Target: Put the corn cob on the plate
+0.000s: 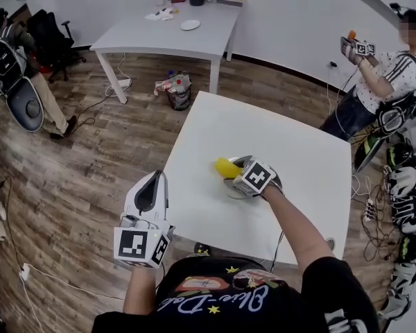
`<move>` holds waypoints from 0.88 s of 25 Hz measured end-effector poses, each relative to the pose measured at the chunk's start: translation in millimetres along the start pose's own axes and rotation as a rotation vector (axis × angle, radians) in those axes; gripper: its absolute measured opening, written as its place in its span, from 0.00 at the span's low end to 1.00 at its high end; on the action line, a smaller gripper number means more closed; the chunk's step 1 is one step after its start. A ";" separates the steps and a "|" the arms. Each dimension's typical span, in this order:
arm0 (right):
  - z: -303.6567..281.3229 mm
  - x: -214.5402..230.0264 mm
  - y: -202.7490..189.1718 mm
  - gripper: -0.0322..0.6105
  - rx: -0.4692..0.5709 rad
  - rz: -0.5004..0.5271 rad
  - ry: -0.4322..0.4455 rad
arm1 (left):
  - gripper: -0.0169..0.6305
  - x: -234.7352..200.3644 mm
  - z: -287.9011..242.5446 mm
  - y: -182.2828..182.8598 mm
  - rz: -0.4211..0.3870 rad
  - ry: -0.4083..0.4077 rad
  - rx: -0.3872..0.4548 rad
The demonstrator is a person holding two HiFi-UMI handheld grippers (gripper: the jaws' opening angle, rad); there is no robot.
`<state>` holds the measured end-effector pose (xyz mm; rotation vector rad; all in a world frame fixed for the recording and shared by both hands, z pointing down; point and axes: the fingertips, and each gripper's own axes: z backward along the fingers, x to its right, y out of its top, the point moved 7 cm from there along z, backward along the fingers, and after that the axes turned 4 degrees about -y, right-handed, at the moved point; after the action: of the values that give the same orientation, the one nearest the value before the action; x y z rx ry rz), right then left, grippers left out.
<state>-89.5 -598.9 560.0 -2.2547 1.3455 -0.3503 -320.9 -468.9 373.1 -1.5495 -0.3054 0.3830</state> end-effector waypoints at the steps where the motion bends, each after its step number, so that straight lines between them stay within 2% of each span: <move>1: 6.3 -1.2 2.1 0.46 0.027 -0.006 -0.004 | 0.02 2.0 0.2 -0.6 0.000 -0.003 0.000; 4: 35.8 -7.1 9.3 0.46 0.193 -0.074 0.001 | 0.02 11.8 -0.1 -1.6 -0.013 -0.019 -0.008; 8: 94.6 -18.0 11.1 0.46 0.547 -0.263 0.016 | 0.02 28.4 -1.8 -1.7 -0.027 -0.042 -0.014; 12: 144.0 -37.0 -3.5 0.46 0.790 -0.318 0.004 | 0.02 47.0 -2.7 -5.0 -0.043 -0.066 -0.022; 15: 168.8 -48.0 -16.6 0.46 0.871 -0.335 -0.053 | 0.02 60.2 -3.2 -6.1 -0.052 -0.079 -0.026; 17: 184.9 -52.2 -27.2 0.43 0.898 -0.376 -0.123 | 0.02 71.2 -3.4 -6.6 -0.055 -0.085 -0.031; 18: 192.9 -52.6 -32.4 0.33 0.914 -0.407 -0.160 | 0.02 76.7 -3.7 -6.8 -0.058 -0.089 -0.034; 19: 200.2 -52.7 -37.2 0.20 0.932 -0.437 -0.191 | 0.02 82.1 -4.0 -7.2 -0.061 -0.094 -0.037; 20: 206.4 -53.0 -41.5 0.14 0.950 -0.459 -0.212 | 0.02 87.0 -3.8 -7.9 -0.063 -0.098 -0.040; 22: 213.8 -55.2 -47.8 0.10 0.961 -0.462 -0.239 | 0.02 95.2 -2.7 -9.1 -0.062 -0.104 -0.047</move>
<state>16.4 -472.7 405.5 -1.6520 0.3536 -0.6788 -233.2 -430.8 377.5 -1.5648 -0.4449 0.4105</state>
